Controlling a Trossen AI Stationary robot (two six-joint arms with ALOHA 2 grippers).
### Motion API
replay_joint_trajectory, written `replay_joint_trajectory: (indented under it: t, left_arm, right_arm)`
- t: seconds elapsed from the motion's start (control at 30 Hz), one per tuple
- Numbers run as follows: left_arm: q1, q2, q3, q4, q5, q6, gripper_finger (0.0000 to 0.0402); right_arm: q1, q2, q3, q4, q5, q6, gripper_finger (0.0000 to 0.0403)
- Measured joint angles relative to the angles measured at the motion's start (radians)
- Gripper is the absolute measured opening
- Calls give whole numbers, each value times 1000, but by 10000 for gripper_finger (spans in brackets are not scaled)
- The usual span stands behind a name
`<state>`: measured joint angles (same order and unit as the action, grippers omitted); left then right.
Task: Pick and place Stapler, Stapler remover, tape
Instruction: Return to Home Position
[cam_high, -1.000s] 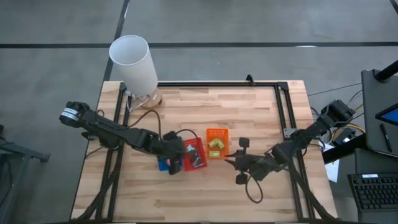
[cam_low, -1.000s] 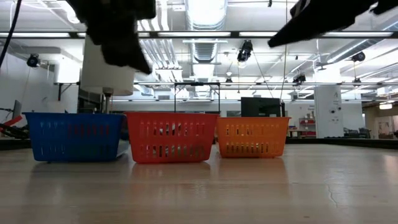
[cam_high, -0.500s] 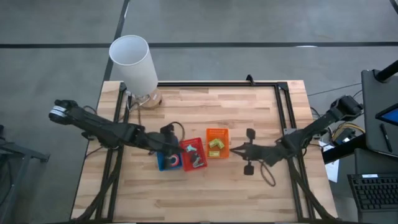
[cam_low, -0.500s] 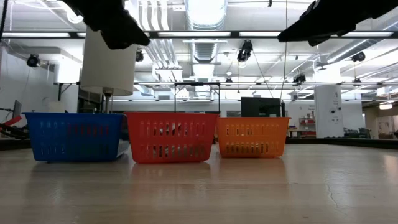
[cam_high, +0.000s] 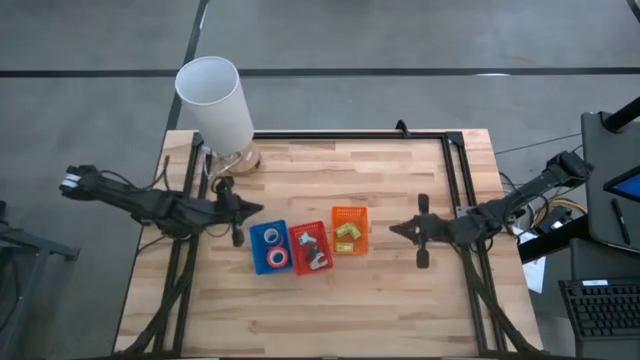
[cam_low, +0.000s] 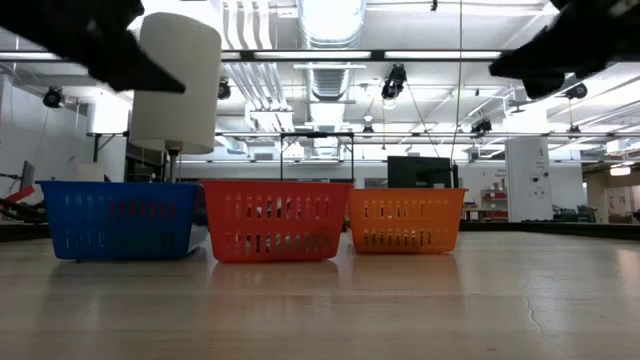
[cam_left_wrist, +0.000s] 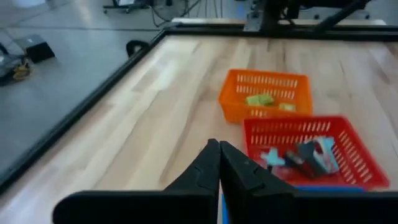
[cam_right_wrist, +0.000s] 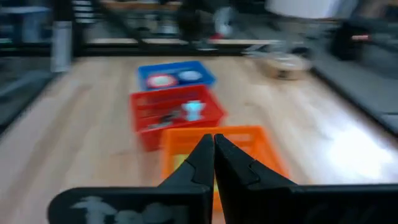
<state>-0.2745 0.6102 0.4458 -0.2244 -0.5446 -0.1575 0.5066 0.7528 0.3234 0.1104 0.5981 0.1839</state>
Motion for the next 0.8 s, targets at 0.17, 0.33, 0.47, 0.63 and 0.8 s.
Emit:
replay_joint_trajectory:
  t: [0.17,0.33,0.47,0.63,0.8]
  left_arm:
    - [1,-123,-119,-3,4,2,8]
    - [1,-250,-199,62,79,22,15]
    - [1,-360,-242,77,172,48,21]
    - [1,-496,-276,52,186,105,18]
    - [1,-608,-283,-21,188,148,14]
  right_arm:
    - [-34,-49,-60,61,-195,-29,8]
    - [-79,-99,-126,177,-242,-75,8]
    - [-128,-139,-161,194,-241,-112,8]
    - [-201,-156,-188,215,-304,-137,8]
    - [-278,-157,-256,388,-450,-153,8]
